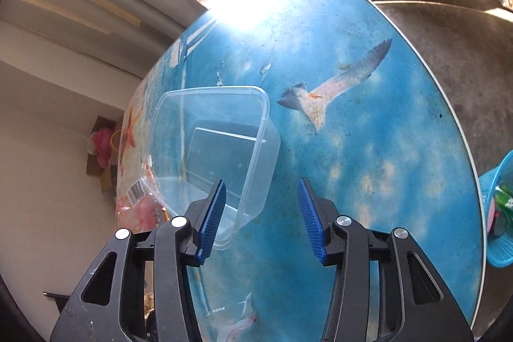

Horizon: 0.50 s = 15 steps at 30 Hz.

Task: Collect trash
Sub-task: 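Hold the brown paper in the left tool while the right tool grasps the clear plastic box, then carry the paper and box over the blue wastebasket with both tools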

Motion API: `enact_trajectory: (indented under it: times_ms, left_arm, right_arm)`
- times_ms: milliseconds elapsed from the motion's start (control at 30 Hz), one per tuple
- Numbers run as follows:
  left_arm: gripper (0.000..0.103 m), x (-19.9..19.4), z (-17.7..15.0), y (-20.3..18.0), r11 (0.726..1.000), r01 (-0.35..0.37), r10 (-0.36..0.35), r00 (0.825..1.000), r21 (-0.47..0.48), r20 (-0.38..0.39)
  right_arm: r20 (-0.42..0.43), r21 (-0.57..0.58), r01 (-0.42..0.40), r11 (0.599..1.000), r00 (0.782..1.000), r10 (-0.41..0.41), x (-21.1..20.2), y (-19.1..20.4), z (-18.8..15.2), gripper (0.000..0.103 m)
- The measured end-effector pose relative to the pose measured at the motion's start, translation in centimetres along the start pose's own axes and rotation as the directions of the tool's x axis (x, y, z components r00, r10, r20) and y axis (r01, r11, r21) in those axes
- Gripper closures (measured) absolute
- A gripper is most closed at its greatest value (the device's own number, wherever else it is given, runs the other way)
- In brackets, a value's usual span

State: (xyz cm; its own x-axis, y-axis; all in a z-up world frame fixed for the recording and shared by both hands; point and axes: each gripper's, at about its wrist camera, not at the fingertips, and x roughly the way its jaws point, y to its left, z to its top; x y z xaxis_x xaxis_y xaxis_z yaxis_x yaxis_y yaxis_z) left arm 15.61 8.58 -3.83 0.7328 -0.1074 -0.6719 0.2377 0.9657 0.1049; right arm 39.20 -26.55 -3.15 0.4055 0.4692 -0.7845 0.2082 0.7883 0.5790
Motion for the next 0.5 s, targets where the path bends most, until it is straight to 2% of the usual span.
enact_trajectory:
  times_ms: [33, 100, 167, 367, 500]
  left_arm:
    - [0.081, 0.0, 0.0, -0.1, 1.0, 0.0, 0.0, 1.0, 0.001, 0.003]
    - [0.081, 0.0, 0.1, -0.2, 1.0, 0.003, -0.003, 1.0, 0.005, 0.007]
    - [0.081, 0.0, 0.1, -0.3, 1.0, 0.008, -0.008, 1.0, 0.008, 0.009]
    - [0.081, -0.4, 0.4, -0.6, 1.0, 0.022, -0.022, 0.999, 0.015, 0.029]
    - [0.081, -1.3, 0.6, -0.7, 1.0, 0.025, -0.026, 0.998, 0.018, 0.051]
  right_arm:
    - [-0.002, 0.004, -0.006, 1.0, 1.0, 0.006, 0.2, -0.1, 0.1, 0.072]
    - [0.005, 0.009, -0.028, 1.0, 1.0, 0.028, 0.3, -0.2, 0.1, 0.078]
    - [0.012, 0.004, -0.03, 1.0, 0.999, 0.03, 0.4, 0.1, 0.1, 0.092]
    - [0.037, 0.003, -0.045, 0.999, 0.998, 0.045, -0.2, 0.4, -0.2, 0.1]
    - [0.062, 0.024, -0.083, 0.996, 0.995, 0.081, -2.0, -0.4, -1.1, 0.101]
